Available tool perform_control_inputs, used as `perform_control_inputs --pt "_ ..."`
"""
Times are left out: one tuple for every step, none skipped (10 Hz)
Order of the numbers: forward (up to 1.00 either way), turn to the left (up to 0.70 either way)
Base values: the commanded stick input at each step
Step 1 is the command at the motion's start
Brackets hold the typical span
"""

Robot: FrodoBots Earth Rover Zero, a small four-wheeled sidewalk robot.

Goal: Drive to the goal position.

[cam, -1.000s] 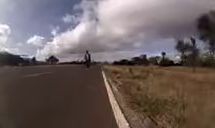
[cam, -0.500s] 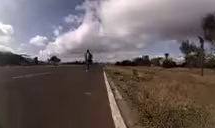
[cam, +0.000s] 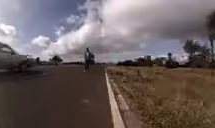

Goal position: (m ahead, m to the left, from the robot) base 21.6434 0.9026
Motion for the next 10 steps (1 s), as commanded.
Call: perform_control_inputs --pt "0.87 0.00" --pt "0.87 0.00" --pt "0.87 0.00" --pt "0.86 0.00" --pt "0.87 0.00" --pt "0.86 0.00" --pt "0.86 0.00" --pt "0.86 0.00" --pt "0.86 0.00" --pt "0.86 0.00"
